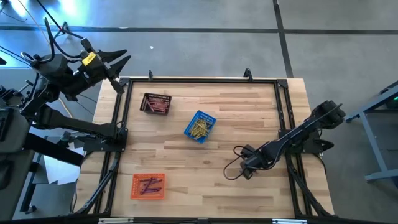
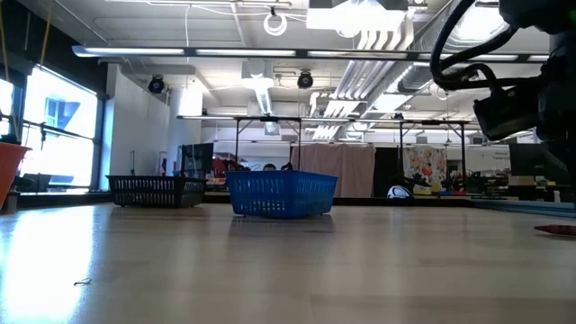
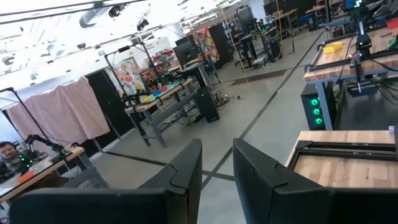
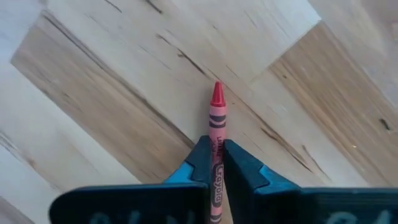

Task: Sort crayons
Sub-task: Put the red crayon into the black basket

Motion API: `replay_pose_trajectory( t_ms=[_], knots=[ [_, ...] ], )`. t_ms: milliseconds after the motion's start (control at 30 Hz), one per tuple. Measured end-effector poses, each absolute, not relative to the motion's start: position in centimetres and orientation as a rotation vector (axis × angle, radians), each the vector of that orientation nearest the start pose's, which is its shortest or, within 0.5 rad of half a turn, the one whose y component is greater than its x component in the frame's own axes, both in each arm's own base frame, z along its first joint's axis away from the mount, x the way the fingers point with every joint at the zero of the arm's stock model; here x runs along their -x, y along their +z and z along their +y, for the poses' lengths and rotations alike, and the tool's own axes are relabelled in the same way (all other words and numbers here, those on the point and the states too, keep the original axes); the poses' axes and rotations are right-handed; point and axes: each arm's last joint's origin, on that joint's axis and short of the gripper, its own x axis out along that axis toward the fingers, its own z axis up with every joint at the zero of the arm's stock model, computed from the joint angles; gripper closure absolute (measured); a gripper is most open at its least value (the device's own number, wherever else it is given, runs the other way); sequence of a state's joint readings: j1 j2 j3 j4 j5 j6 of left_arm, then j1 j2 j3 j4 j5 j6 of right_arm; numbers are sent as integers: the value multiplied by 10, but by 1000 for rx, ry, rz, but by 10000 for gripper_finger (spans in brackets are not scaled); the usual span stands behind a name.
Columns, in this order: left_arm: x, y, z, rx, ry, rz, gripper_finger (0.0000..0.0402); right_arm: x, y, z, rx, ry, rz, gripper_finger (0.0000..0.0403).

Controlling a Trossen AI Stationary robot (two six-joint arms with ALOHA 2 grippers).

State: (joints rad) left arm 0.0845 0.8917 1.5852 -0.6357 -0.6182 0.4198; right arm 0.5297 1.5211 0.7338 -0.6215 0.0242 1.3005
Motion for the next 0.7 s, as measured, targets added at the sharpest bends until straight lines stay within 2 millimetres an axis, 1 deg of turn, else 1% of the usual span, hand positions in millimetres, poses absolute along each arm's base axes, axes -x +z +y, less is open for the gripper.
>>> replay_pose_trajectory(
  t_ms=[100, 233, 333, 433, 500, 567, 633, 700],
  knots=[
    [-94, 517, 25, -387, 704, 91, 326, -208, 141, 119, -698, -499, 1350, 388],
    [-93, 517, 25, -401, 703, 96, 326, -215, 146, 113, -742, -498, 1312, 397],
    [-91, 518, 25, -421, 704, 98, 326, -223, 160, 108, -759, -490, 1243, 396],
    [-87, 518, 24, -425, 706, 92, 326, -233, 180, 100, -714, -461, 1126, 398],
    [-84, 518, 24, -424, 708, 89, 326, -243, 196, 91, -652, -464, 1022, 399],
    [-79, 518, 24, -424, 718, 96, 326, -255, 211, 76, -565, -497, 911, 398],
    [-75, 516, 24, -428, 727, 116, 326, -268, 225, 55, -489, -544, 811, 396],
    [-69, 513, 23, -429, 730, 135, 326, -282, 236, 30, -455, -590, 712, 395]
  ],
)
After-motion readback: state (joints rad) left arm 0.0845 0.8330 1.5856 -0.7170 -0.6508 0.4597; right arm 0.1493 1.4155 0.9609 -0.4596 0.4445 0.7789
